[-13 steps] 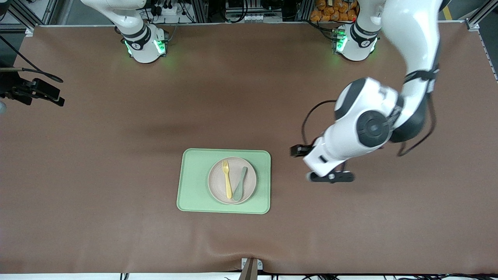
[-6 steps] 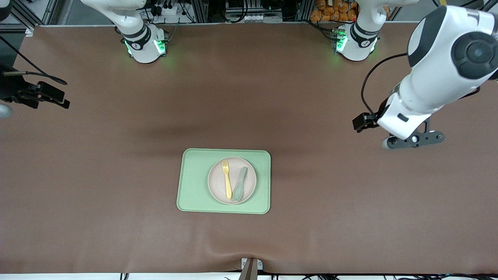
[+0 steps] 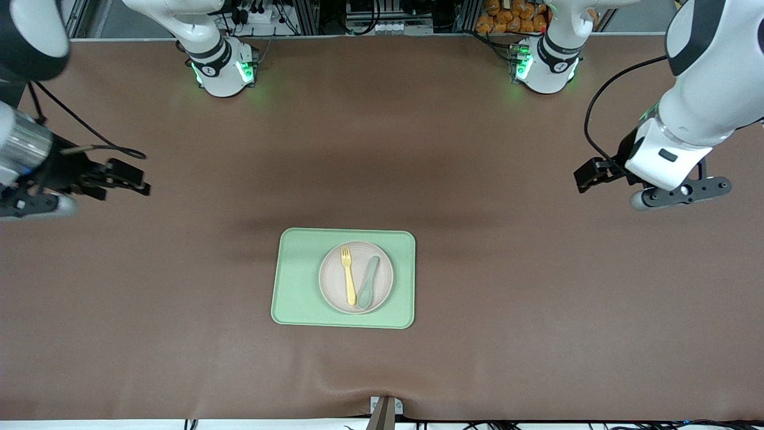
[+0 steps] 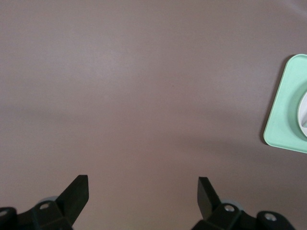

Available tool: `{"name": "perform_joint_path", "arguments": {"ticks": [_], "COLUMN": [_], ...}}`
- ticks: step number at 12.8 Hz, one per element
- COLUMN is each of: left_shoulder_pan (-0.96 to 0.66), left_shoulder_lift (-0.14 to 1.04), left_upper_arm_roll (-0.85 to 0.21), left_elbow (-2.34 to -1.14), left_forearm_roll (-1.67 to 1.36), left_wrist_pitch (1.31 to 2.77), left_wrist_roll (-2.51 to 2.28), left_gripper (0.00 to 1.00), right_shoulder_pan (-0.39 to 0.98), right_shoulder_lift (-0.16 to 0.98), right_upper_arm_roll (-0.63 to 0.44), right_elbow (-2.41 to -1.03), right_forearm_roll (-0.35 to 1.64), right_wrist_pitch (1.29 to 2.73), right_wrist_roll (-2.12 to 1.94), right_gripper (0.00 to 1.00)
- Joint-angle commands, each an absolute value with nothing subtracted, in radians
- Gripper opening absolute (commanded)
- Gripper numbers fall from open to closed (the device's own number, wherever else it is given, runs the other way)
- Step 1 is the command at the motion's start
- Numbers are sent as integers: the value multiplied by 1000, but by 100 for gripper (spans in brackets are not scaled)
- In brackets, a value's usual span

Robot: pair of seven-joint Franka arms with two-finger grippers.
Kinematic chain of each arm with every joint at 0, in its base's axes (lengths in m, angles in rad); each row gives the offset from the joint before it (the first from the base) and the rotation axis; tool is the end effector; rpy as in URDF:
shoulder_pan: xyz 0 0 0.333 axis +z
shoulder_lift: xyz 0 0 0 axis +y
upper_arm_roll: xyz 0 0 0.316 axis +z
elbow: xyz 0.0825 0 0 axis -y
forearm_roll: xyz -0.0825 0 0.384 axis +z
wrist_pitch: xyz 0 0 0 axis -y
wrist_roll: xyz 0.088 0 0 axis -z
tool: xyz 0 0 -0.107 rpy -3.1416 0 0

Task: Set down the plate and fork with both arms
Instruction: 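Raise the left gripper away while the right gripper reaches the plate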

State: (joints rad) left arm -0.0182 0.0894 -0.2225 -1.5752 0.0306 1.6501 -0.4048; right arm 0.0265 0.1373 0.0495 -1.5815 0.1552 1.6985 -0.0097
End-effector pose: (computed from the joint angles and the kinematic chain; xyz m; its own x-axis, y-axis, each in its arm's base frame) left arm 0.5714 -0.1316 0.5795 0.9868 0.1616 -0.0071 0.1614 -0.9868 -0.0147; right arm 0.6002 0.0586 0.5523 0.9976 0.0655 -0.0202 0.0615 -0.9852 -0.1598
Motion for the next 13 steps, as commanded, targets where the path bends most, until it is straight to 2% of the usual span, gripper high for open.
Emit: {"name": "perform_joint_path", "arguments": {"ticks": [1, 4, 7, 11, 13], "left_shoulder_pan": [-5, 17, 94, 42, -21], "left_shoulder_lift": [48, 41, 40, 8, 0], "left_upper_arm_roll": [-233, -224, -218, -121, -34], "left_elbow": [-1591, -1563, -1562, -1575, -1571], "left_forearm_roll": [14, 21, -32, -31, -35], "left_wrist_pitch": [1618, 1600, 1603, 1591, 1563], "left_wrist_roll": [-388, -323, -155, -118, -106], "left_gripper": [100, 100, 100, 100, 100], "right_shoulder_pan": [106, 205, 262, 376, 434], "right_shoulder_lift": [224, 311, 472, 681, 768], "right_upper_arm_roll": [46, 46, 44, 40, 40], "right_elbow": [-1554, -1525, -1366, -1165, -1103], "right_forearm_roll": [172, 160, 153, 59, -10], "right_wrist_pitch": [1773, 1892, 1917, 1925, 1954], "right_wrist_roll": [21, 233, 259, 380, 464], "right_gripper": [100, 100, 100, 100, 100]}}
